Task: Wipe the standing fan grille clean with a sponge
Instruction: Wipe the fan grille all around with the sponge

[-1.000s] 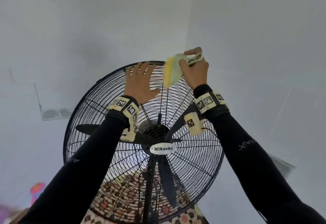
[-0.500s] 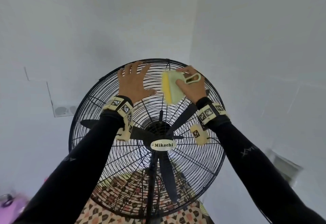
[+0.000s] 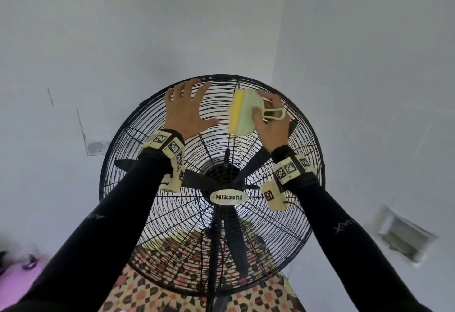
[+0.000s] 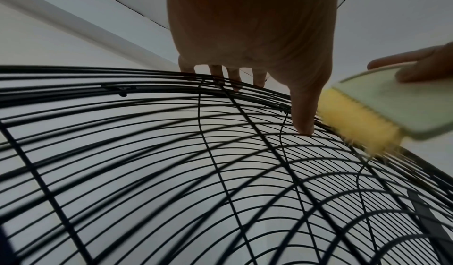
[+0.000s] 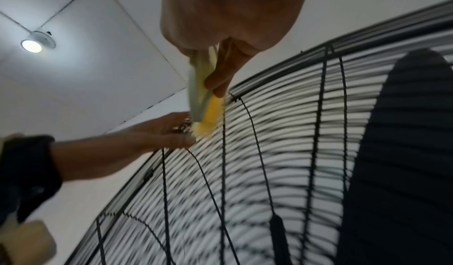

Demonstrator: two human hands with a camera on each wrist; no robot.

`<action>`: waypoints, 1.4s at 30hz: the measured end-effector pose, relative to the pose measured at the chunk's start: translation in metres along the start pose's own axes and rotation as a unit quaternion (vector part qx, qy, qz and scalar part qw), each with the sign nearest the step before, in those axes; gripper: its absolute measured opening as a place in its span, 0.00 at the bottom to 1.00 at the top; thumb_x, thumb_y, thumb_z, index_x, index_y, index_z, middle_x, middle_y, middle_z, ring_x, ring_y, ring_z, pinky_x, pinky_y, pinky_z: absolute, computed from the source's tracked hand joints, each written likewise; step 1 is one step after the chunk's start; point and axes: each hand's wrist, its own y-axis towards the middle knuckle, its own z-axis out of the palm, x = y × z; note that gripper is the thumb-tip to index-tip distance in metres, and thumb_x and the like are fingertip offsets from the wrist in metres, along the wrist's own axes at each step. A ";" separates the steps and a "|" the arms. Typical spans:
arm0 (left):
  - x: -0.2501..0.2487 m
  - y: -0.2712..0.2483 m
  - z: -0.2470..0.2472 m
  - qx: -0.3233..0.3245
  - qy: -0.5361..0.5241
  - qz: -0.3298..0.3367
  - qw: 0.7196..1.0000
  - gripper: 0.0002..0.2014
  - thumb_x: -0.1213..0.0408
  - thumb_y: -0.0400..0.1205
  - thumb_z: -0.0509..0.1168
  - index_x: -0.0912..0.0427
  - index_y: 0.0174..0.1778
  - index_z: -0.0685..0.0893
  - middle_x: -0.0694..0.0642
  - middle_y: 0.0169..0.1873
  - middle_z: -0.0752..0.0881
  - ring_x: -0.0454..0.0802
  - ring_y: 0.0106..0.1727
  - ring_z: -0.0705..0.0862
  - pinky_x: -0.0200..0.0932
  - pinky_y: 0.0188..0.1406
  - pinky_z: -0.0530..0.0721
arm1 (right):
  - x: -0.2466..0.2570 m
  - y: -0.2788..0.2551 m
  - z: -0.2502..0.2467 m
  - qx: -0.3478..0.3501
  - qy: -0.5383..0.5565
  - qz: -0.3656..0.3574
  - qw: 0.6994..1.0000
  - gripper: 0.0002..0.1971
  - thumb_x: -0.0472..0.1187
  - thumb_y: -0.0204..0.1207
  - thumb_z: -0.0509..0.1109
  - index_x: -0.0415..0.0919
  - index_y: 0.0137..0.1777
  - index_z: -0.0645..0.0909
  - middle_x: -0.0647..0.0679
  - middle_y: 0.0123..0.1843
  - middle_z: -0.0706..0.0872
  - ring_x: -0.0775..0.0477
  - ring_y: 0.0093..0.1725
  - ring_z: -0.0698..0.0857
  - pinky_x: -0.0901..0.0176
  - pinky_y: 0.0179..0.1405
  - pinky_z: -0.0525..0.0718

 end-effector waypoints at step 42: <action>-0.009 -0.004 -0.004 0.004 0.017 -0.032 0.999 0.52 0.30 0.73 0.74 0.42 0.91 0.59 0.51 0.90 0.59 0.62 0.89 0.57 0.71 0.87 0.53 | -0.044 -0.122 -0.019 0.173 -0.092 -0.071 0.978 0.13 0.33 0.73 0.71 0.33 0.57 0.80 0.42 0.39 0.90 0.43 0.26 0.86 0.48 0.16 0.81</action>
